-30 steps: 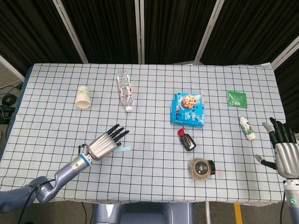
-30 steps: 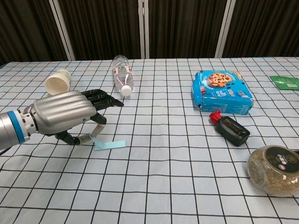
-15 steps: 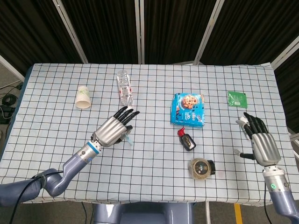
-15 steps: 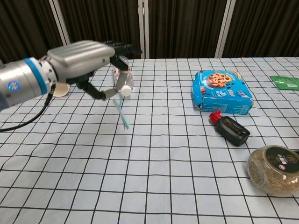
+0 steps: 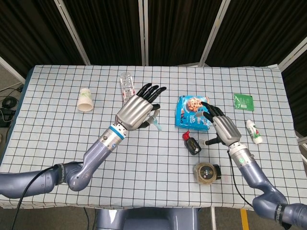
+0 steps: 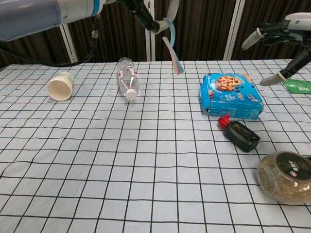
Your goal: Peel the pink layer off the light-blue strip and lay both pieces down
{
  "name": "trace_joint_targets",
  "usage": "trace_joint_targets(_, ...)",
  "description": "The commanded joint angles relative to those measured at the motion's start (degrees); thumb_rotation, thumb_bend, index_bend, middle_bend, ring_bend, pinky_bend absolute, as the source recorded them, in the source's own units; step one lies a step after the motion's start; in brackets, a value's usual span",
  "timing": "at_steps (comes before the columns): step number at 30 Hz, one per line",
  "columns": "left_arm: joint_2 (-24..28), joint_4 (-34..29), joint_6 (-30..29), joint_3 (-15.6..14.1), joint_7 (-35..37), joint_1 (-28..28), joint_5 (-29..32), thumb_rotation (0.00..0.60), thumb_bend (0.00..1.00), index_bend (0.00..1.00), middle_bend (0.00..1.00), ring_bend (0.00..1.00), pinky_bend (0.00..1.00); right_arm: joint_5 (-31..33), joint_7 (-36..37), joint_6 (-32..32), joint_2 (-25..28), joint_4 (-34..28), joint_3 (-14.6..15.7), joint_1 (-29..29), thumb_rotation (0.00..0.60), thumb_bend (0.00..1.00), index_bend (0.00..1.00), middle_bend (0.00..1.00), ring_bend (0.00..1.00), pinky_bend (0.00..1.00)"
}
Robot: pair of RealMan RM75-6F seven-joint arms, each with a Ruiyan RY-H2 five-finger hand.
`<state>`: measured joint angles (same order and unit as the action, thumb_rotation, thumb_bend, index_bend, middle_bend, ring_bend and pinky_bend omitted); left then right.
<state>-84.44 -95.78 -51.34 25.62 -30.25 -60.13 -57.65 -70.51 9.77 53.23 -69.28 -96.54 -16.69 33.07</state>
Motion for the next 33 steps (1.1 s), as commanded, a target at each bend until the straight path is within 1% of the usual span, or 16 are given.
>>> trace_joint_targets(1,-1.88,0.86,-1.60,2.05,-4.38,-4.64,5.39,0.600,0.64,0.85,0.00,0.00,0.00,8.26,-2.55,-3.20,-2.40,-2.09,-2.36,3.51,0.600,0.00,0.30,0.00,0.00,0.00)
trace_joint_targets(7,-5.61,3.85,-5.36,2.40,-8.54,-8.83,11.61,0.600,0.67,0.85,0.00,0.00,0.00,19.17,-6.96,-2.08,-5.55,-3.04,-3.90,6.48,0.600,0.00,0.33,0.00,0.00,0.00)
trace_joint_targets(14,-8.95,6.77,-9.39,0.88,-10.63,-11.06,13.82,0.600,0.69,0.85,0.00,0.00,0.00,28.14,-11.70,3.13,-8.61,-4.14,-5.36,8.69,0.600,0.00,0.38,0.00,0.00,0.00)
trace_joint_targets(19,-11.09,7.50,-12.15,0.57,-10.28,-10.98,15.89,0.600,0.72,0.86,0.00,0.00,0.00,30.75,-13.96,7.04,-10.94,-3.95,-5.80,9.39,0.600,0.01,0.41,0.01,0.00,0.00)
trace_joint_targets(26,-12.79,8.05,-15.10,0.27,-11.26,-11.24,16.81,0.600,0.72,0.86,0.00,0.00,0.00,33.47,-14.17,7.94,-11.72,-5.28,-6.72,9.62,0.600,0.02,0.43,0.02,0.00,0.00)
trace_joint_targets(33,-15.26,8.89,-16.84,0.23,-11.53,-11.82,17.45,0.600,0.72,0.86,0.00,0.00,0.00,35.39,-15.89,10.56,-13.86,-5.18,-7.51,10.56,0.600,0.08,0.48,0.05,0.00,0.00)
